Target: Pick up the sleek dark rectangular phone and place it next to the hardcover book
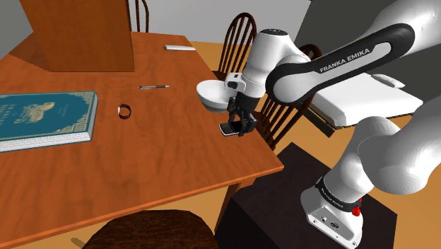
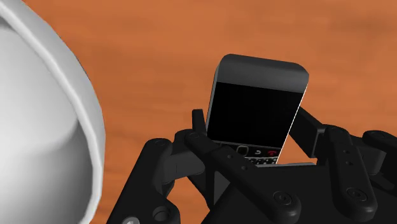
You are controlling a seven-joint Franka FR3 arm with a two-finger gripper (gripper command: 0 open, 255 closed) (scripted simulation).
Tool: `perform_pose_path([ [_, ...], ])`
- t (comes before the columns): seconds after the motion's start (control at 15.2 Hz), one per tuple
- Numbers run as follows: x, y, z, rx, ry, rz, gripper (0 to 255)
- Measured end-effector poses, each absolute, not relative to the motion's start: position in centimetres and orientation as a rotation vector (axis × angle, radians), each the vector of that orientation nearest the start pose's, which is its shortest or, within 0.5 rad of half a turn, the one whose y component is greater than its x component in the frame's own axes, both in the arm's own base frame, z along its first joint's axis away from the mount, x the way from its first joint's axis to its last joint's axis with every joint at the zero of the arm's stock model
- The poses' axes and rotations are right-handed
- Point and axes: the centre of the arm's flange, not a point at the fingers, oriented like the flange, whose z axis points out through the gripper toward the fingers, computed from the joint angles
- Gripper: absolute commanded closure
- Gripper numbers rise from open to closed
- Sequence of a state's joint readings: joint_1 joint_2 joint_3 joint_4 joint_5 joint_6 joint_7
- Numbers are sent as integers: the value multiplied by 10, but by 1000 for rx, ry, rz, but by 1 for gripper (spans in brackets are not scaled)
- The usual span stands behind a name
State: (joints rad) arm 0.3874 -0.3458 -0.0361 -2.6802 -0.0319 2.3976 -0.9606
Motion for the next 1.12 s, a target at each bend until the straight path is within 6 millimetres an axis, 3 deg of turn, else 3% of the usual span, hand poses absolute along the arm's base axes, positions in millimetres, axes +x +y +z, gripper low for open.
perform_pose_path([
  [1.12, 374, 139, 440, -2487, -1964, -91, 255],
])
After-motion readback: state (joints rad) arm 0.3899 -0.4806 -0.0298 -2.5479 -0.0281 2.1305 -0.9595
